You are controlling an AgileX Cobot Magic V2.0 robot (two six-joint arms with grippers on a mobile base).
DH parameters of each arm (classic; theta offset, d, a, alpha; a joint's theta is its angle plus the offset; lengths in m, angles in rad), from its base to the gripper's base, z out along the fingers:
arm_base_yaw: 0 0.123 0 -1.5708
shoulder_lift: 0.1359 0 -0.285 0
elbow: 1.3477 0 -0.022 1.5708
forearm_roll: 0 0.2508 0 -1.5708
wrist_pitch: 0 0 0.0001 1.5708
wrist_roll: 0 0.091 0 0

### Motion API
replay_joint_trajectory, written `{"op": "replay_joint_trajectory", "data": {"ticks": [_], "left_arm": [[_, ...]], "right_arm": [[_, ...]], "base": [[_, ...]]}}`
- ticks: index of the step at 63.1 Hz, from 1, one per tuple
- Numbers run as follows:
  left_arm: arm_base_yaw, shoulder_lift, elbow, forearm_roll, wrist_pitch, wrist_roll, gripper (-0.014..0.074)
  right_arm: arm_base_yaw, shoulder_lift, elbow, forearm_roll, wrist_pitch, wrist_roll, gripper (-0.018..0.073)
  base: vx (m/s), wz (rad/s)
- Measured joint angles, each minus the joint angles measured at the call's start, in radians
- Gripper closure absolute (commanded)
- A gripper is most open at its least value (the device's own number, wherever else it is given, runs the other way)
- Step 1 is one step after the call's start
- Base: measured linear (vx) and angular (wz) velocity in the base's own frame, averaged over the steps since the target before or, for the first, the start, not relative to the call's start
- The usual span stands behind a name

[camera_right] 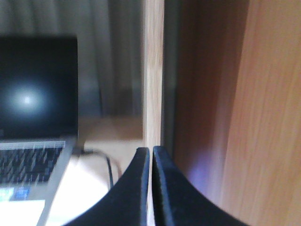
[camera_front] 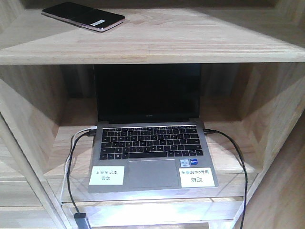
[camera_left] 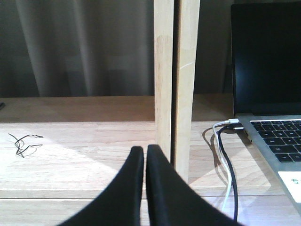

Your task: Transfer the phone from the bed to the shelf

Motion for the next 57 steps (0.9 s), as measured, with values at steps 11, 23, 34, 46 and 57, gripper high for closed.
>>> {"op": "replay_joint_trajectory", "data": {"ticks": [11,23,34,46,57], "left_arm": [[0.0,0.0,0.0,0.0,0.0,0.0,0.0595],[0.0,0.0,0.0,0.0,0.0,0.0,0.0595],[0.0,0.0,0.0,0.0,0.0,0.0,0.0595],[0.0,0.0,0.0,0.0,0.0,0.0,0.0595],[0.0,0.0,0.0,0.0,0.0,0.0,0.0595]], "right_arm": [[0.0,0.0,0.0,0.0,0.009,0.0,0.0564],[0.0,0.0,0.0,0.0,0.009,0.0,0.0564],[0.0,0.0,0.0,0.001,0.009,0.0,0.0564],[0.0,0.0,0.0,0.001,0.009,0.0,0.0564],[0.0,0.0,0.0,0.001,0.009,0.0,0.0564]], "base": [[0.0,0.0],[0.0,0.0],[0.0,0.0],[0.0,0.0],[0.0,0.0]]}}
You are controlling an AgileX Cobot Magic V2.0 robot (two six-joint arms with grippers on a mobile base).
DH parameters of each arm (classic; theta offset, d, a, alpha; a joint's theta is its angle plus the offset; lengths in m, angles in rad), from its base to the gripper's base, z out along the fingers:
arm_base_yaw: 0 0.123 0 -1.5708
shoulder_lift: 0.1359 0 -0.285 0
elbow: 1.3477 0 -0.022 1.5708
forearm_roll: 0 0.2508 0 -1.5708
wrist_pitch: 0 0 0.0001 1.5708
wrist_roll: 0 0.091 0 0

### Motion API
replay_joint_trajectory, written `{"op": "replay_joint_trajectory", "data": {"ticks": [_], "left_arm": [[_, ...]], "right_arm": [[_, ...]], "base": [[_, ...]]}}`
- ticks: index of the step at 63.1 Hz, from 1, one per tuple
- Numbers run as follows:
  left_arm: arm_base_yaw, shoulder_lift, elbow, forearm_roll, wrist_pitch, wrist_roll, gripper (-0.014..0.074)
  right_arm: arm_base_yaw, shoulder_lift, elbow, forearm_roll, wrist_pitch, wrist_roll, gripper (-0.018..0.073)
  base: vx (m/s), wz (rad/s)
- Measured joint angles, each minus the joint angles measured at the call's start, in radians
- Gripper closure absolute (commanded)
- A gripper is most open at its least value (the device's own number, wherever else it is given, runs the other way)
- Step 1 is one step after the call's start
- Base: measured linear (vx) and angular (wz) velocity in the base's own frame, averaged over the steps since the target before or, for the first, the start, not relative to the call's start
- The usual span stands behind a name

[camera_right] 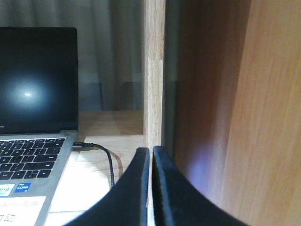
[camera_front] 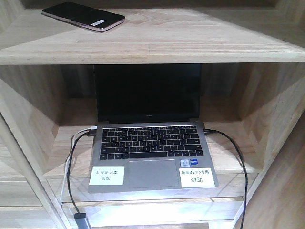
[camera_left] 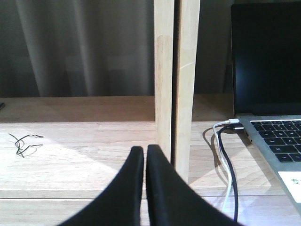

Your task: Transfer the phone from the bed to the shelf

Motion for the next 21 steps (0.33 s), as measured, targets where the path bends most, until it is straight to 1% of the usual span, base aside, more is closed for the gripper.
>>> {"op": "replay_joint_trajectory", "data": {"ticks": [21], "left_arm": [[0.0,0.0,0.0,0.0,0.0,0.0,0.0595]], "right_arm": [[0.0,0.0,0.0,0.002,0.0,0.0,0.0564]], "base": [[0.0,0.0]]}}
